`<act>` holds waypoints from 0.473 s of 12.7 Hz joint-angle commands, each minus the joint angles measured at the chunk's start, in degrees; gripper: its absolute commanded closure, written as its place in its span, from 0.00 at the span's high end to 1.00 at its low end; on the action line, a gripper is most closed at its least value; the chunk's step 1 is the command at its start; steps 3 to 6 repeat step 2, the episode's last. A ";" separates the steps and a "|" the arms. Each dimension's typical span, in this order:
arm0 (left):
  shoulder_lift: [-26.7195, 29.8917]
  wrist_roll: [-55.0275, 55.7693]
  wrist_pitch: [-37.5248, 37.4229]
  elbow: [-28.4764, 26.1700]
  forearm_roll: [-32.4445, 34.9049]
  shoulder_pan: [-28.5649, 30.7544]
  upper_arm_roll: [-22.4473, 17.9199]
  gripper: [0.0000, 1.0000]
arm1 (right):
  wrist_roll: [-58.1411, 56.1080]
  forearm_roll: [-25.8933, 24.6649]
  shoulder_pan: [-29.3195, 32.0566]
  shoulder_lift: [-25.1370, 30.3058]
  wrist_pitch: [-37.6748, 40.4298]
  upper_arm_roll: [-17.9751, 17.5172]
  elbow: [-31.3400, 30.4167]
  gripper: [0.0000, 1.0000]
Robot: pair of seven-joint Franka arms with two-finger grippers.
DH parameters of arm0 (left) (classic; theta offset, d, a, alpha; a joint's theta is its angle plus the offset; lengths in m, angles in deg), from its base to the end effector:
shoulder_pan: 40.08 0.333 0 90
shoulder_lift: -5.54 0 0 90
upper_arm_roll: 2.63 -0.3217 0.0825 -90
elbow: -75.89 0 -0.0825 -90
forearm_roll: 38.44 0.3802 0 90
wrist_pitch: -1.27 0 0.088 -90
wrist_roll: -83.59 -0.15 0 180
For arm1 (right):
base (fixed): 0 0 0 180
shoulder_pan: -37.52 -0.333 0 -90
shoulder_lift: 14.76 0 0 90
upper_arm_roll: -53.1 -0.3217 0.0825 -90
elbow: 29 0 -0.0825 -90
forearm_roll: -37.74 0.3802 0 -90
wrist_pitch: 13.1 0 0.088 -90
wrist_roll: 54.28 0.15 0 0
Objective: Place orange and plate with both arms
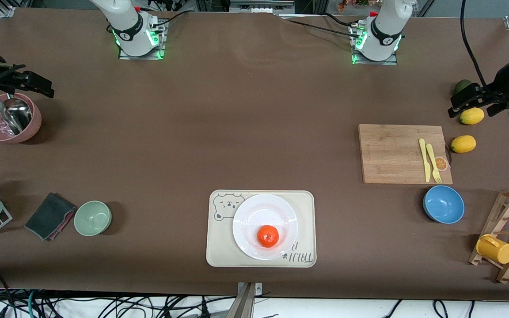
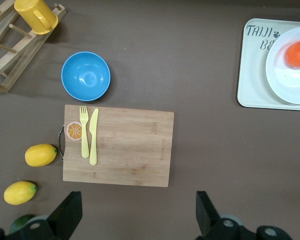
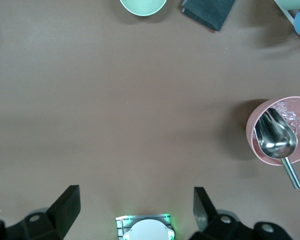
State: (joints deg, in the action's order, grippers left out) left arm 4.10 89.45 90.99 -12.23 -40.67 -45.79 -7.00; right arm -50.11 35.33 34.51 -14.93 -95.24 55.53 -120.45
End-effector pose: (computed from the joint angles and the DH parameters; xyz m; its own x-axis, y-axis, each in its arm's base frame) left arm 0.5582 -0.0194 0.5883 0.9969 0.0785 -0.0009 0.0785 -0.9962 0.0371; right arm 0.5280 -0.0014 0.5639 0.9846 -0.0684 -0.1611 -0.0605 -0.9967 0.0540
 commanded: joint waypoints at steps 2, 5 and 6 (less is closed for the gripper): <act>-0.77 -0.85 -1.22 1.72 -1.46 0.62 0.15 1.00 | 0.49 0.30 0.02 -0.54 0.66 0.03 1.36 1.00; -0.77 -0.85 -1.22 1.72 -1.46 0.62 0.15 1.00 | 0.49 0.30 0.02 -0.54 0.66 0.03 1.36 1.00; -0.77 -0.85 -1.22 1.72 -1.46 0.62 0.15 1.00 | 0.49 0.30 0.02 -0.54 0.66 0.03 1.36 1.00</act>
